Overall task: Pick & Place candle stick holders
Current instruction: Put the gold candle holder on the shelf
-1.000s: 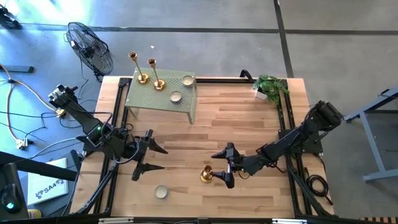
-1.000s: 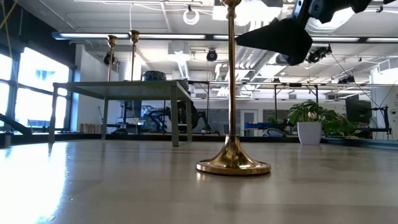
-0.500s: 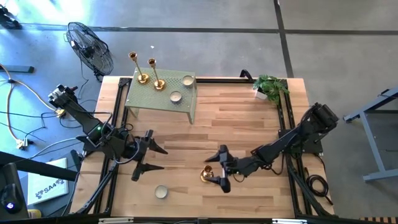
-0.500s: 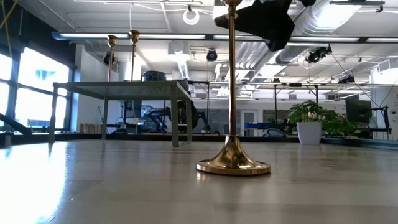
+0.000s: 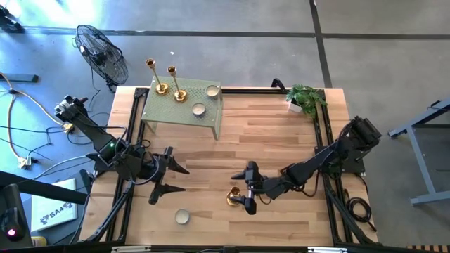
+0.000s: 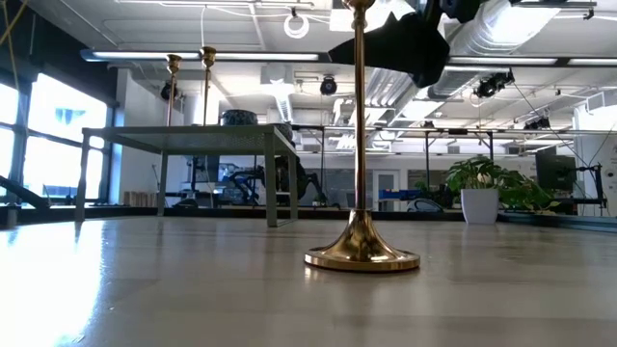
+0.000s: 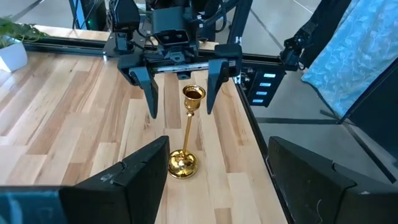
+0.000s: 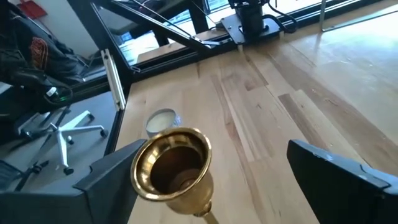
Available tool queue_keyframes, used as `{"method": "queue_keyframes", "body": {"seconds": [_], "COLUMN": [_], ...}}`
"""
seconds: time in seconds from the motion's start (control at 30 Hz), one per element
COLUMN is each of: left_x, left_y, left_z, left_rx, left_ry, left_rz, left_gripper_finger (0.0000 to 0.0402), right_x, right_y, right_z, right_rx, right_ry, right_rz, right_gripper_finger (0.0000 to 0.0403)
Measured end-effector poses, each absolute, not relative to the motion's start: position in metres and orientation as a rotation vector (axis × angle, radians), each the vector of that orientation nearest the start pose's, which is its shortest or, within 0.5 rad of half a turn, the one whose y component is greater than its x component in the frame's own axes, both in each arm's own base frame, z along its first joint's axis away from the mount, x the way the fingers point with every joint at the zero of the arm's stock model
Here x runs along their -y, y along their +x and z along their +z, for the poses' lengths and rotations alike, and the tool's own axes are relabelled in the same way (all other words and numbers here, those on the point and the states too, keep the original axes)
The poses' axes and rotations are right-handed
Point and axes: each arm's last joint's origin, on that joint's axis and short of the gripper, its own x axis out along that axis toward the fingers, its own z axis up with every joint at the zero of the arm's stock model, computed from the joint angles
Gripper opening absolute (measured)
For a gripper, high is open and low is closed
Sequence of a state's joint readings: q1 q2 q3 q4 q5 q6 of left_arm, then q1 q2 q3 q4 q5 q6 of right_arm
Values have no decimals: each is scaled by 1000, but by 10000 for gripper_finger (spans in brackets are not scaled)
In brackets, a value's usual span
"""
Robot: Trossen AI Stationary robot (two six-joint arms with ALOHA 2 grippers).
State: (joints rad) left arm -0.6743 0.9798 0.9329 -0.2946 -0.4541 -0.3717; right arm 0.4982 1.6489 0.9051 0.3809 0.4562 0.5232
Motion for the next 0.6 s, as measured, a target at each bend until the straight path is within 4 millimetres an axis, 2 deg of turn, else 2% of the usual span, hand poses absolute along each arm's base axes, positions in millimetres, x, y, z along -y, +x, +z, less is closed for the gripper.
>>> {"method": "queue_keyframes", "body": {"seconds": [0.37, 0.6], "left_x": [120, 120], "left_y": [171, 171], "left_z": [340, 340], "left_rx": [-325, -325], "left_ry": [-186, -186], "left_rz": [-162, -162], "left_gripper_finger": [266, 266], "right_x": [-156, -157], "right_y": [313, 313], "right_z": [211, 211], "right_rx": [-333, -342], "right_ry": [354, 358], "right_rz": [-27, -3], "right_gripper_finger": [375, 331]}}
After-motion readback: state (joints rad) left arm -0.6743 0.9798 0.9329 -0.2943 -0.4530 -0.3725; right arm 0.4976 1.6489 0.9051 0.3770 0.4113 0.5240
